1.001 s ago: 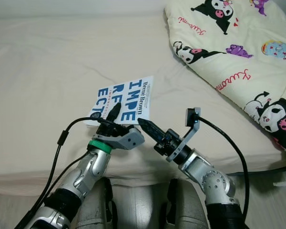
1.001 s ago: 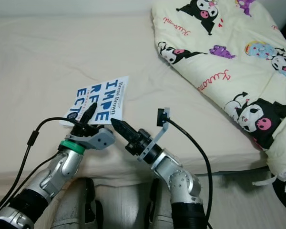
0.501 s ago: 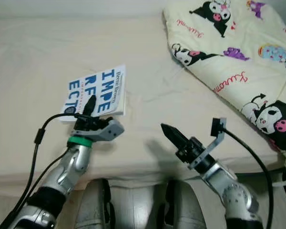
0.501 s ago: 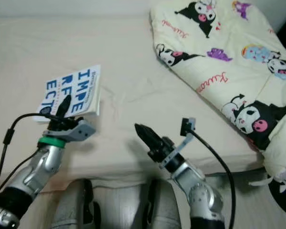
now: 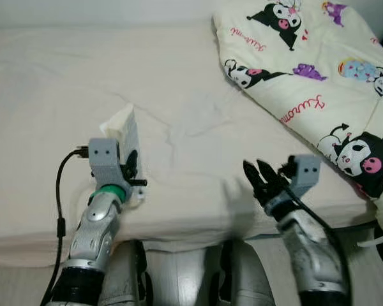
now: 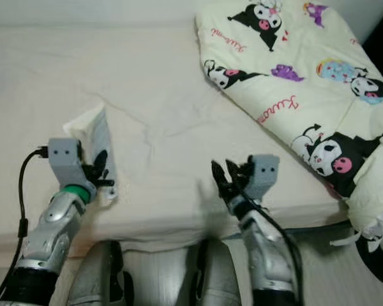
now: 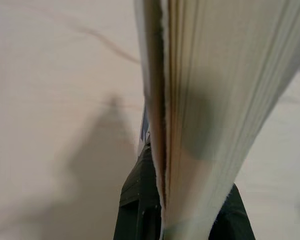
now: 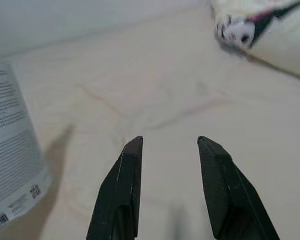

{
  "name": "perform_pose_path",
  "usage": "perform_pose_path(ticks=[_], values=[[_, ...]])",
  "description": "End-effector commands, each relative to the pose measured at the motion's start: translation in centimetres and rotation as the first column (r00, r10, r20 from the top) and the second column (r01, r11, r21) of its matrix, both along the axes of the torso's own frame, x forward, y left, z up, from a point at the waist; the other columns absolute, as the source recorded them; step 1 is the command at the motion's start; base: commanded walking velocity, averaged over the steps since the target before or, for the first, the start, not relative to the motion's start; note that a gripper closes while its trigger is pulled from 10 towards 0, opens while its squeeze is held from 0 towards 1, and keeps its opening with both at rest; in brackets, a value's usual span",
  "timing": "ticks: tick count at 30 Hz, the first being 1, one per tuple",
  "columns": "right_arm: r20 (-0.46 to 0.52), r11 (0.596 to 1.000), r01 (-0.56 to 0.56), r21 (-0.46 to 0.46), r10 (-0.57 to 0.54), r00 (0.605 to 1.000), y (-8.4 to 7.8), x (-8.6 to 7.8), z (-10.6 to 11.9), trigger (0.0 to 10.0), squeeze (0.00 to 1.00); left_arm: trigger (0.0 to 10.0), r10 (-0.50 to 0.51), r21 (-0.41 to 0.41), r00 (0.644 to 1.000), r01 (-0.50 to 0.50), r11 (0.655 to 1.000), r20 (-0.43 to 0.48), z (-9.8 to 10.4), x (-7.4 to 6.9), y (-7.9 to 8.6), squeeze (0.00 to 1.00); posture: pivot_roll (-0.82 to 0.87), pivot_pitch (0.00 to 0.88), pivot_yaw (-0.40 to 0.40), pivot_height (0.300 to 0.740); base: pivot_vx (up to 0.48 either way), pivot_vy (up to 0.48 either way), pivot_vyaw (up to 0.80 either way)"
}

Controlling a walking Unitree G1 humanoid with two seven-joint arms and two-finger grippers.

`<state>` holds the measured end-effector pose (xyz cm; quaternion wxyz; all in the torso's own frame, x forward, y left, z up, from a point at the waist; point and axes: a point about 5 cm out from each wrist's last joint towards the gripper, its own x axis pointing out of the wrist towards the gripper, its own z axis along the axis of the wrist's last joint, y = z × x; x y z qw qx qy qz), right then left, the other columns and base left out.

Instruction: Clean up the room

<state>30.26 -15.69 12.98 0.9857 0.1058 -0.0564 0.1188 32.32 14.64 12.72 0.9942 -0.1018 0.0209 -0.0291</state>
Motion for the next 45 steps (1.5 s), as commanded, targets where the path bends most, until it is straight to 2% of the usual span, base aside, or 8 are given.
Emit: perform_pose_path(ticks=[1, 2, 3, 7, 15, 23, 36, 45], values=[[-0.013, 0.999, 0.036, -0.03, -0.037, 0.999, -0.1, -0.2, -0.7, 10.0, 0.0, 10.0, 0.041, -0.028, 0.999, -0.041, 0.999, 0.0, 0.0, 0.1, 0.7, 0.0, -0.02, 0.086, 0.048, 0.612, 0.0, 0.0, 0.0], [-0.013, 0.999, 0.036, -0.03, -0.037, 0.999, -0.1, -0.2, -0.7, 10.0, 0.0, 10.0, 0.041, -0.028, 0.999, -0.041, 0.999, 0.0, 0.0, 0.1, 0.7, 0.0, -0.02, 0.086, 0.048, 0.612, 0.0, 0.0, 0.0], [0.016, 0.995, 0.043, -0.092, -0.042, 0.999, 0.0, -0.2, -0.9, 10.0, 0.0, 10.0, 0.043, -0.016, 0.999, -0.042, 0.999, 0.0, 0.2, 0.2, 0.9, 0.0, -0.02, 0.078, 0.045, 0.612, 0.0, 0.0, 0.0], [0.022, 0.987, 0.095, -0.131, -0.093, 0.995, -0.5, 0.1, -1.1, 10.0, 0.0, 10.0, 0.031, -0.002, 1.0, -0.031, 1.0, 0.0, 0.6, 0.2, 0.8, 0.0, -0.02, 0.074, 0.044, 0.621, 0.0, 0.0, 0.0], [0.04, 0.983, 0.124, -0.135, -0.12, 0.992, -0.6, 0.4, -1.3, 10.0, 0.0, 10.0, -0.014, 0.037, 1.0, 0.014, 0.999, -0.001, 1.2, 0.2, 0.3, 0.0, -0.02, 0.066, 0.047, 0.65, 0.0, 0.0, 0.0], [0.019, 0.977, 0.142, -0.16, -0.141, 0.99, -0.8, 0.3, -2.6, 10.0, 0.0, 10.0, -0.081, 0.084, 0.996, 0.083, 0.993, -0.034, 0.4, 0.7, -0.6, 0.0, -0.02, 0.06, 0.043, 0.684, 0.0, 0.0, 0.0], [0.014, 0.972, 0.153, -0.178, -0.153, 0.988, -1.1, 0.5, -3.1, 10.0, 0.0, 10.0, -0.137, 0.083, 0.988, 0.142, 0.986, -0.065, 0.2, 0.9, -2.0, 0.0, -0.03, 0.047, 0.041, 0.728, 0.0, 0.0, 0.0], [0.003, 0.962, 0.186, -0.201, -0.189, 0.982, -1.3, 0.7, -3.7, 10.0, 0.0, 10.0, -0.184, 0.162, 0.981, 0.191, 0.968, -0.061, -0.4, 0.7, -2.5, 0.0, -0.03, 0.038, 0.04, 0.74, 0.0, 0.0, 0.0]])
